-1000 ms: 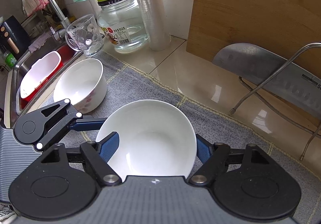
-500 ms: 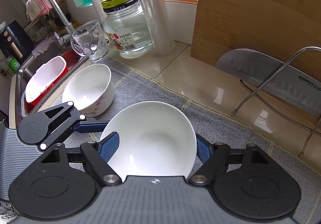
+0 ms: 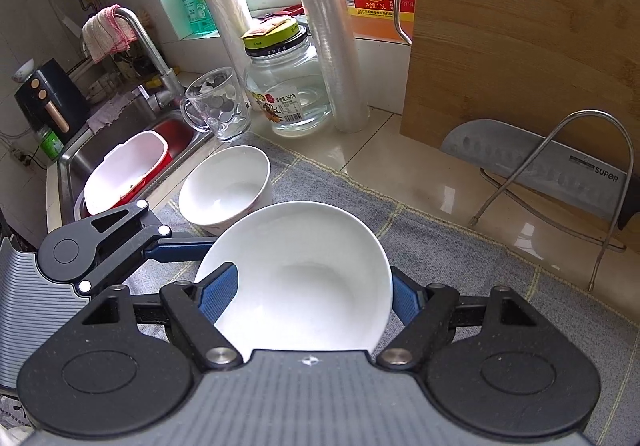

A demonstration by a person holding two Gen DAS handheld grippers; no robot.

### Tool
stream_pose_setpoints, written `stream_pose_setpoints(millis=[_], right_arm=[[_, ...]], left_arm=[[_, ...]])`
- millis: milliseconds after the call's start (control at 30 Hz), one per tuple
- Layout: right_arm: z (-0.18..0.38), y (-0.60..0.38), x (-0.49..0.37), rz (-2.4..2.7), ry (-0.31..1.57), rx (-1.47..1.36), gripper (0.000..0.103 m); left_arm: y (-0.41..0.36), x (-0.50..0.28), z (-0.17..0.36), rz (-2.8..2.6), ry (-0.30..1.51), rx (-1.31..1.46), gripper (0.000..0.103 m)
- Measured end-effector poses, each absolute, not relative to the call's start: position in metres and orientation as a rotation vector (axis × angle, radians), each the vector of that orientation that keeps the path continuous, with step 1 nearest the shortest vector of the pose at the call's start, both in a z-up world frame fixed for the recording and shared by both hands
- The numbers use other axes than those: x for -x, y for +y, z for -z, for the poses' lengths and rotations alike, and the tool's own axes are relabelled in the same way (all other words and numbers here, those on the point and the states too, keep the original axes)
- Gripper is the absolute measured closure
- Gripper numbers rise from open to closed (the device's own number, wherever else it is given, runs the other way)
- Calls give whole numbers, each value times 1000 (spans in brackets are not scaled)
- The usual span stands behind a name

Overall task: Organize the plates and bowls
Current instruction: 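Lift the bowl with the right gripper and carry it over another white bowl, then lower the held bowl into the other white bowl with the right gripper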

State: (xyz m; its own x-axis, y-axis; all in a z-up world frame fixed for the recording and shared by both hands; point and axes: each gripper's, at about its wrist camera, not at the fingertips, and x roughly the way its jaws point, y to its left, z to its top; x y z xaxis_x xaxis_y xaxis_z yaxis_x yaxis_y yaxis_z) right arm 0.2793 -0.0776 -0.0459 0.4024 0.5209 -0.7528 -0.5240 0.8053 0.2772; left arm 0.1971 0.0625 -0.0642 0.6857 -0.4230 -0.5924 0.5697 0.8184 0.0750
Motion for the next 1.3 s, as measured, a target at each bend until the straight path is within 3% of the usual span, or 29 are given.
stream_pose_setpoints(millis=[1300], right_arm=[[32,-123,-165,-594,943,-6,19]], left_arm=[[24,-107,57,662,617,-244,12]])
